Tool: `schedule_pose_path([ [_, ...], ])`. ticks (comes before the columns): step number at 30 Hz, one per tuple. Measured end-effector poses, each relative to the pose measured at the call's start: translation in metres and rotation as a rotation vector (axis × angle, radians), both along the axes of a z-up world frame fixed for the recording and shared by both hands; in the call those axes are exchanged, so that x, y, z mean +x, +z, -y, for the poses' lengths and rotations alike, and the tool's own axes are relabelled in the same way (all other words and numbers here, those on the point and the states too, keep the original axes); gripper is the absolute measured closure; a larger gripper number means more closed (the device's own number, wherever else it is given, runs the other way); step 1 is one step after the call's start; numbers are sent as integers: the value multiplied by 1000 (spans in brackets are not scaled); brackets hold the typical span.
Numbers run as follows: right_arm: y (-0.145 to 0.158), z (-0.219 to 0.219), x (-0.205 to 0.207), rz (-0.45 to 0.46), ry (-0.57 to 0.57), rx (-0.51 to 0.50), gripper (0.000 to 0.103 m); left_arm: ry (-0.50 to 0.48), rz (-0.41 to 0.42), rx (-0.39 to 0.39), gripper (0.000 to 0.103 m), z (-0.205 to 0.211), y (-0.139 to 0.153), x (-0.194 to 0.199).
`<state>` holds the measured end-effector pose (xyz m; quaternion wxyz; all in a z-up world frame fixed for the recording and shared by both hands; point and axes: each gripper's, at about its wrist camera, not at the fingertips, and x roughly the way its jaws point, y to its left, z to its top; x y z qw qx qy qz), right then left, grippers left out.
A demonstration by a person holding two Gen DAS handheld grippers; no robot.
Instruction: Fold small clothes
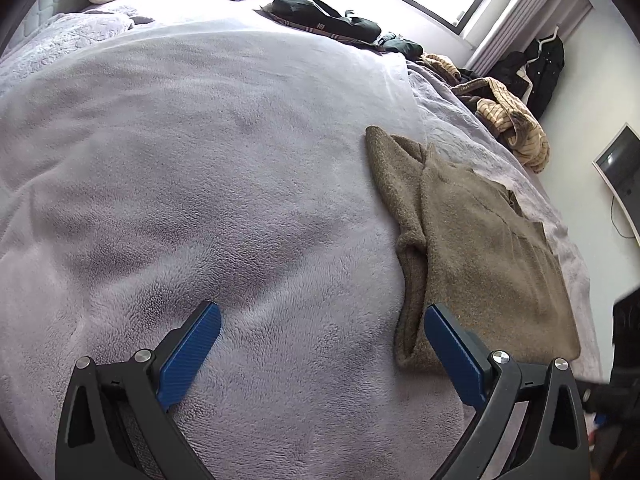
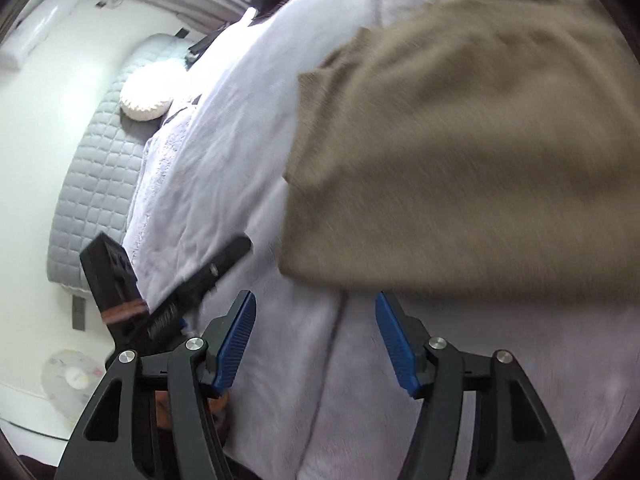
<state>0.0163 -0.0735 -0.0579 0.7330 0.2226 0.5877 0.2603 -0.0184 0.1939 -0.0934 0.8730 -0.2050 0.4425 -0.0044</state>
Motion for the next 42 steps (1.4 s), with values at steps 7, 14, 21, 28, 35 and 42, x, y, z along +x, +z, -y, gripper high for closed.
schedule_pose_path([
  [7,-40,24,5,-104,-202,146,36,-12,-10,-8,1,0,3,0],
  [14,-63,22,31,-136,-378,356,36,-53,-9,-155,1,-8,12,1],
  [21,-57,15,47,-118,-359,432,94,-182,-30,-468,1,4,7,34],
  [28,-14,14,57,65,-257,408,95,-295,-81,-608,1,38,-2,93],
  [35,-12,14,57,70,-209,336,94,-356,-124,-633,1,84,-1,150],
  [42,-15,25,40,-32,-51,110,74,-357,-153,-363,1,130,-2,158],
])
